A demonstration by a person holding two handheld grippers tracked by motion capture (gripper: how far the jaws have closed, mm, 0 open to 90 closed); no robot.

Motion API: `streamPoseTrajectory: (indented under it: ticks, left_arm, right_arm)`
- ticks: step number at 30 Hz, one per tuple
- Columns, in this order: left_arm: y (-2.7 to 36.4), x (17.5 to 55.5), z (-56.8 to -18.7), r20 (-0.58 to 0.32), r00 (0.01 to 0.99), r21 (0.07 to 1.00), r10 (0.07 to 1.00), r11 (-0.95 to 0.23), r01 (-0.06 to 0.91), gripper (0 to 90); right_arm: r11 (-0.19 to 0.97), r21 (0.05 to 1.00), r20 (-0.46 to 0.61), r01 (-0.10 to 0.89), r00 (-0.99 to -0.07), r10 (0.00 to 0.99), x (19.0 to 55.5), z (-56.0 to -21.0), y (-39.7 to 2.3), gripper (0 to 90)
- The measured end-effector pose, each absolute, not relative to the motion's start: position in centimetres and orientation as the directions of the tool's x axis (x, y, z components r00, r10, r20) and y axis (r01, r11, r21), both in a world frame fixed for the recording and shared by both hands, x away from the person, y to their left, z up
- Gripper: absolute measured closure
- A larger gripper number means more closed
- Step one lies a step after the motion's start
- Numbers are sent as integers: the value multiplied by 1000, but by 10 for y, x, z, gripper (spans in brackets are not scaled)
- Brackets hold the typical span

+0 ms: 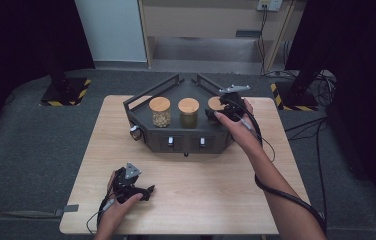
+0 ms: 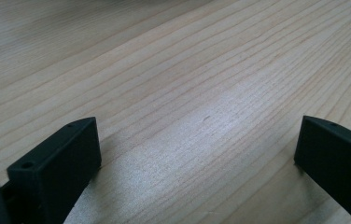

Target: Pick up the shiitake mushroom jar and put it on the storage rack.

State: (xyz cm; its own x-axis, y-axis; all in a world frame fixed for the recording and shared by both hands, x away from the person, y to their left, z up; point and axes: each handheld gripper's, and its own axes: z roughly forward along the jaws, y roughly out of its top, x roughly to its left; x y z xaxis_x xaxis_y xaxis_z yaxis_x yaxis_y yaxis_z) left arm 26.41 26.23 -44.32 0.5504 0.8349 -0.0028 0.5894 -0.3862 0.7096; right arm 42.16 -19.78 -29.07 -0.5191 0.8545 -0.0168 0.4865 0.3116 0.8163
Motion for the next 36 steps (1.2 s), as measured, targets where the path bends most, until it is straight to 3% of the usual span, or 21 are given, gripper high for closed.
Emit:
streamPoseTrajectory:
  ticks: [11,36]
  left_arm:
    - [262,264,-443,-1,552,708,834,-389,589,0]
    - [262,264,-443,-1,552,708,834,-389,590,0]
  right_arm:
    - [300,831,-14,468,-521,853,407,-287,-209,48]
    - [278,853,-6,443,-524,852,363,-297,-242,33]
